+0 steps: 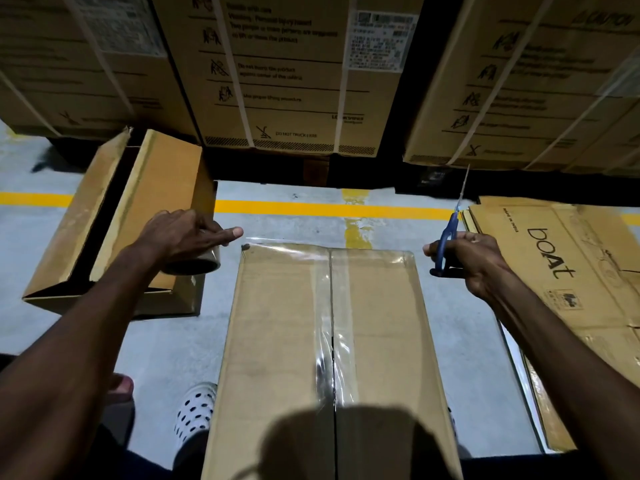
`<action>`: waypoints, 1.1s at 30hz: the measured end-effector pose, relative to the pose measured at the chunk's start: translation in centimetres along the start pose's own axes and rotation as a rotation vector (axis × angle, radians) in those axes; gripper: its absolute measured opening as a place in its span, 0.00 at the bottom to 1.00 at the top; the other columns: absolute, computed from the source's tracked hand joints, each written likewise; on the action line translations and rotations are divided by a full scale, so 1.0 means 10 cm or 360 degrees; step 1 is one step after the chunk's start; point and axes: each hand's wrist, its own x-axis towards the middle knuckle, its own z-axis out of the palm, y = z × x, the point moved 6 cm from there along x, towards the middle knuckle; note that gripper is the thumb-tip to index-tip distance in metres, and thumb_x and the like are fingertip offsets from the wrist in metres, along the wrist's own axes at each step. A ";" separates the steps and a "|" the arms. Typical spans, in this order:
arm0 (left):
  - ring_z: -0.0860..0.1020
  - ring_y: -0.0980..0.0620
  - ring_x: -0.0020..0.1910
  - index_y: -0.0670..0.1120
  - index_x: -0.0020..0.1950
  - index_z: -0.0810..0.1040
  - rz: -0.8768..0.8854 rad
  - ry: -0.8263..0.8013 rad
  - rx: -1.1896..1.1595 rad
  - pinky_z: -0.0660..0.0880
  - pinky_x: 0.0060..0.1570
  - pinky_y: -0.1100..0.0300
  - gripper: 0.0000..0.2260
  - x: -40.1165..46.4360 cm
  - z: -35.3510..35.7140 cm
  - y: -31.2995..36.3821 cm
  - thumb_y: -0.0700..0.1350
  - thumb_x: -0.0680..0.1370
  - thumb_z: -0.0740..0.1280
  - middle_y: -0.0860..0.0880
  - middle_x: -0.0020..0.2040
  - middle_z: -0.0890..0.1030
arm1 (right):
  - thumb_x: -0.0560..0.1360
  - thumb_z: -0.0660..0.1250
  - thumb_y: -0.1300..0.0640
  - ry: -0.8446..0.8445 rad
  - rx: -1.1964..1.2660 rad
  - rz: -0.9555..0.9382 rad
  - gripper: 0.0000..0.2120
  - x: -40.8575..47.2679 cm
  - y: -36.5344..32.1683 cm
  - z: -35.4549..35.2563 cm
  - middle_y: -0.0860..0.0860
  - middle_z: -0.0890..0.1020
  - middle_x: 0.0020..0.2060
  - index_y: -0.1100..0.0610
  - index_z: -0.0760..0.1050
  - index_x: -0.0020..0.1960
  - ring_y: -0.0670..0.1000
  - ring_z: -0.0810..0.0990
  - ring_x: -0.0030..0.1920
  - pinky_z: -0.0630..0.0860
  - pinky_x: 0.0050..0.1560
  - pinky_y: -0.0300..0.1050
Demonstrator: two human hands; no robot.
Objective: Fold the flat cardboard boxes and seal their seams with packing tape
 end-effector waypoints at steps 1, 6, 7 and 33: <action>0.82 0.44 0.53 0.59 0.53 0.85 0.0010 0.0001 -0.0013 0.67 0.54 0.50 0.50 0.01 0.00 0.01 0.86 0.54 0.40 0.46 0.58 0.85 | 0.68 0.76 0.71 0.0009 0.0003 -0.0007 0.07 0.01 -0.01 -0.01 0.68 0.84 0.47 0.70 0.81 0.45 0.61 0.81 0.44 0.81 0.51 0.67; 0.82 0.44 0.50 0.58 0.52 0.85 -0.0008 0.0054 0.0070 0.68 0.58 0.49 0.46 0.06 0.00 0.01 0.84 0.59 0.42 0.45 0.56 0.85 | 0.65 0.79 0.70 0.0023 0.0002 0.0010 0.14 0.06 -0.01 0.01 0.60 0.84 0.38 0.71 0.80 0.49 0.58 0.82 0.40 0.82 0.49 0.67; 0.82 0.44 0.50 0.58 0.53 0.85 -0.0011 0.0071 0.0086 0.68 0.59 0.48 0.45 0.06 0.00 0.00 0.84 0.61 0.43 0.45 0.56 0.85 | 0.65 0.79 0.70 0.0016 0.0000 0.0013 0.16 0.07 -0.01 0.02 0.60 0.83 0.38 0.72 0.80 0.50 0.59 0.81 0.40 0.82 0.48 0.68; 0.77 0.48 0.48 0.59 0.37 0.79 -0.0170 -0.0177 0.0165 0.67 0.57 0.49 0.25 0.10 0.31 -0.01 0.76 0.72 0.53 0.51 0.45 0.81 | 0.78 0.64 0.67 -0.0219 0.0284 0.0469 0.08 0.23 0.54 0.24 0.56 0.78 0.33 0.64 0.78 0.42 0.50 0.78 0.27 0.77 0.24 0.43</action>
